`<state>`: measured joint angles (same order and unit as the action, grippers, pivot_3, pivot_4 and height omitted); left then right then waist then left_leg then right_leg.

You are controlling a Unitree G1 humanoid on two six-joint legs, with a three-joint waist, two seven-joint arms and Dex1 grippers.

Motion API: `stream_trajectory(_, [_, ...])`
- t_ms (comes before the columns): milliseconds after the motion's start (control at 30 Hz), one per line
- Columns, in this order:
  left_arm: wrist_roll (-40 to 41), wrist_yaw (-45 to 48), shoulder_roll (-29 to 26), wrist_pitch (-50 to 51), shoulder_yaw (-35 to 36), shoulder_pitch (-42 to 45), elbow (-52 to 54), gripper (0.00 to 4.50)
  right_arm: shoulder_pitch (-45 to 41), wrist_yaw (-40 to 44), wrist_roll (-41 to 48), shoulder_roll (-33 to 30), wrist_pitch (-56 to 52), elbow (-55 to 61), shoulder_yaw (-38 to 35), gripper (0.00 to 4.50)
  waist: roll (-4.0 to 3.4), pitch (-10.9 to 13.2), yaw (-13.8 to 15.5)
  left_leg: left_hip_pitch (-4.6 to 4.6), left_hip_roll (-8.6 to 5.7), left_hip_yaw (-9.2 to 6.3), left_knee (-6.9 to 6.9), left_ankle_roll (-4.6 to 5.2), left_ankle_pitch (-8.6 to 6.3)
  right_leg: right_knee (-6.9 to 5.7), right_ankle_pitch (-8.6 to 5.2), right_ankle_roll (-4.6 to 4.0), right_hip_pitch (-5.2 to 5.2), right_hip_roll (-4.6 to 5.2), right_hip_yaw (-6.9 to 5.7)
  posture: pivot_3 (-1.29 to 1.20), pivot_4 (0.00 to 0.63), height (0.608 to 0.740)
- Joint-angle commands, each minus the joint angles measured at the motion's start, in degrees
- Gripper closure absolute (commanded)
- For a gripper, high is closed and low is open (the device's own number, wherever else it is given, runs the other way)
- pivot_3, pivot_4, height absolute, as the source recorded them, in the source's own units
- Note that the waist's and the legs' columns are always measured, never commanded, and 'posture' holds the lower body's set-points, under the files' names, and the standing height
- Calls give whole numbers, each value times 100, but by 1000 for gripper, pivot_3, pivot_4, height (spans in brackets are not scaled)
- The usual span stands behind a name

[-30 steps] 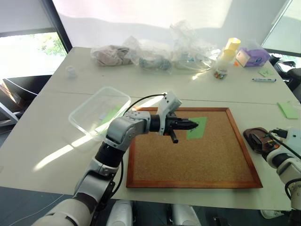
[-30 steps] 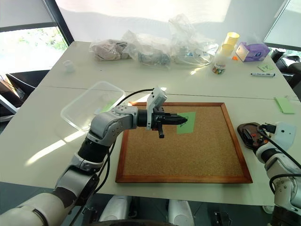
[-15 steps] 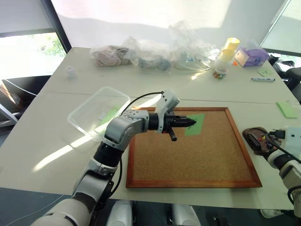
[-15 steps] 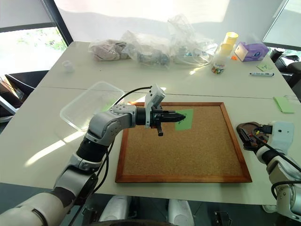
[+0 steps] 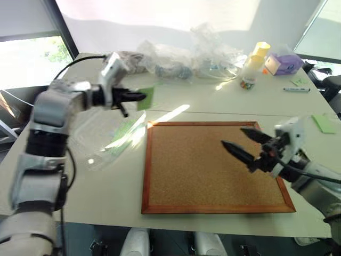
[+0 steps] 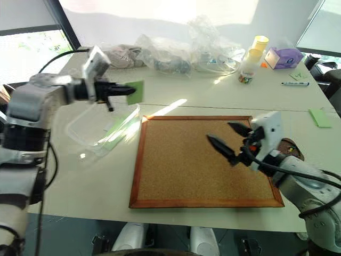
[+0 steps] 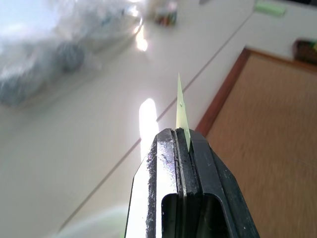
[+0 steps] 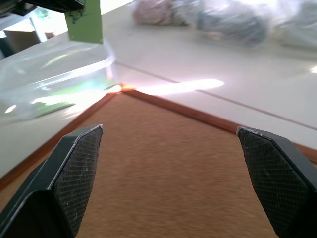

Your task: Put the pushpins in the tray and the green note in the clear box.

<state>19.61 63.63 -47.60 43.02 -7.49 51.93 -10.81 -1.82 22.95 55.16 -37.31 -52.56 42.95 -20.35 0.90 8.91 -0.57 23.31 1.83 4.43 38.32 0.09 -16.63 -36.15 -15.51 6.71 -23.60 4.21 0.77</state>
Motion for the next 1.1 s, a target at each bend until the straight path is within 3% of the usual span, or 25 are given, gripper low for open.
stream_trajectory(33, [-9, 655, -462, 61, 0, 48, -132, 4500, -295, 95, 45, 1, 50, 208, 660, 54, 6, 3, 97, 4, -1, -3, 5, 0, 0, 0, 0, 0, 2, 4, 0, 0, 150, 740])
stream_trajectory(200, [-306, 960, -531, -90, -262, -82, -792, 4500, -556, 160, -634, 163, 392, -127, 1533, 54, 11, 3, 136, 21, -2, -2, 74, 31, -18, 0, -7, -12, 22, 5, 1, 0, 150, 740])
stream_trajectory(367, [-761, 888, -158, -391, -579, 110, -1482, 4500, -654, 196, -1073, 359, 708, -357, 1877, 54, 16, 4, 128, 18, -9, 2, 81, 38, -23, -6, -1, -1, 20, 4, 13, 0, 150, 740])
stream_trajectory(467, [-1062, 684, 80, -625, -666, 236, -1892, 3529, -527, 174, -1250, 397, 858, -391, 1854, 0, 20, 7, 124, 22, -8, 1, 81, 38, -23, -7, 1, 2, 16, 0, 13, 0, 150, 740])
stream_trajectory(700, [-1317, 512, 227, -979, -548, 331, -2085, 513, -216, 179, -1362, 330, 994, -339, 1551, 0, 20, 7, 112, 22, -4, 1, 81, 39, -23, -10, 1, 3, 13, -2, 14, 0, 150, 740])
stream_trajectory(967, [-1445, 604, 28, -1706, -380, 471, -1712, 513, 89, 286, -1266, 156, 1007, -368, 947, 0, 20, 7, 120, 22, -4, 2, 81, 39, -23, -10, 1, 3, 14, -1, 14, 0, 150, 740])
stream_trajectory(1100, [-1184, 972, -173, -1630, -175, 375, -1052, 513, 377, 294, -983, 157, 989, -305, 292, 0, 20, 7, 119, 22, -3, 2, 81, 39, -23, -10, 1, 3, 14, -1, 14, 0, 150, 740])
